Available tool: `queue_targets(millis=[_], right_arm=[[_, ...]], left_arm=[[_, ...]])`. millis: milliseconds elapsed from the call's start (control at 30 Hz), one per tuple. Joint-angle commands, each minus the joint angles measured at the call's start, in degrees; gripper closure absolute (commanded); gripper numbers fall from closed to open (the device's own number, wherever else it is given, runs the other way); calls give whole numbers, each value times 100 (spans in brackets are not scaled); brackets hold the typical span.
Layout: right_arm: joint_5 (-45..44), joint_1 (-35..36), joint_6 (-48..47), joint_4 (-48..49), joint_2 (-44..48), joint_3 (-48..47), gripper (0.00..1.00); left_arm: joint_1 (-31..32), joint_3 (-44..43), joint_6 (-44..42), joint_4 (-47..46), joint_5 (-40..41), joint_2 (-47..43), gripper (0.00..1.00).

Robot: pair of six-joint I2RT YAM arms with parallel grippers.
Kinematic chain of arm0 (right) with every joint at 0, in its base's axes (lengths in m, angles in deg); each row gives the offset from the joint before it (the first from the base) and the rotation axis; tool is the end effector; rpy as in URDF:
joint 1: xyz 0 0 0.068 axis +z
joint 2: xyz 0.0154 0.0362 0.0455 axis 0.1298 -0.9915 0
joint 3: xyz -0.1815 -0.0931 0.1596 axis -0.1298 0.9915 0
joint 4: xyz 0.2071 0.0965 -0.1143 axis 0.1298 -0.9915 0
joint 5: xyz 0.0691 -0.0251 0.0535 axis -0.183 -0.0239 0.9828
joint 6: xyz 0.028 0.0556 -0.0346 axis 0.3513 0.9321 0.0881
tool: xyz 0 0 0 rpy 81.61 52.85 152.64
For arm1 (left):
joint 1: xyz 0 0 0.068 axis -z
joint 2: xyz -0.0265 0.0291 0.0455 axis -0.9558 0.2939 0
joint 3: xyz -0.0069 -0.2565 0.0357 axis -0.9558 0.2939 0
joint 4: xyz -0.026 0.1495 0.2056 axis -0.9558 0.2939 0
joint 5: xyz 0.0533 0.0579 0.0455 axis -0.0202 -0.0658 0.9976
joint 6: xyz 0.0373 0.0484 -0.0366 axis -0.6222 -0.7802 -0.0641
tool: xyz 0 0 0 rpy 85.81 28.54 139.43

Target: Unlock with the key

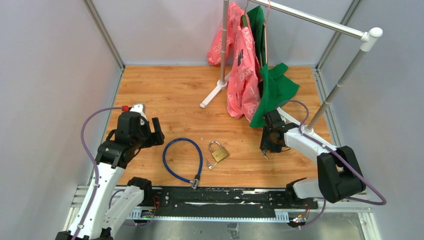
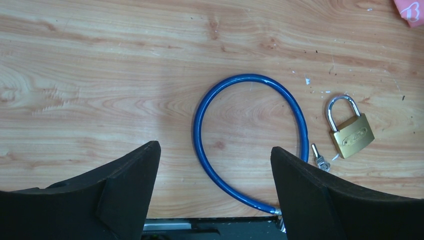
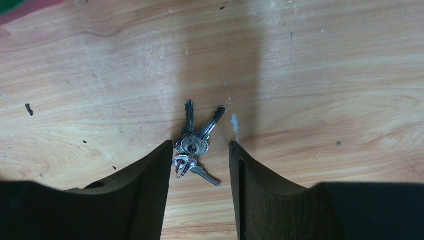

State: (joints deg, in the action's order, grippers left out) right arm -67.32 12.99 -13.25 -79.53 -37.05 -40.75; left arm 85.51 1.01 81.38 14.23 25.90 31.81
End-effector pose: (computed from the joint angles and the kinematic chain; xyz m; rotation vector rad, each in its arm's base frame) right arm 0.2300 0.0795 0.1365 0.3253 2.6867 0.1440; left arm 0.1480 -0.0285 0.2832 -0.2186 2.3193 -0.2086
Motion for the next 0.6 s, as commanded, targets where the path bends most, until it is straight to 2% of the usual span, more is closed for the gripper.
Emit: queue_targets(millis=[0,167,233,567], right_arm=[[20,-83,-72,96,-211,121,54],[20,-84,-85,112,-248,172,60],[92,-85,-98,130,-249,197,67],[227,-85,-80,186,-253,302,83]], left_arm=[[41,36,-59,-2,-44,3,15],[41,36,-46,-1,-34,-5,15],[41,36,-43,-2,-34,-7,15],[41,36,-52,-1,-43,-42,15]])
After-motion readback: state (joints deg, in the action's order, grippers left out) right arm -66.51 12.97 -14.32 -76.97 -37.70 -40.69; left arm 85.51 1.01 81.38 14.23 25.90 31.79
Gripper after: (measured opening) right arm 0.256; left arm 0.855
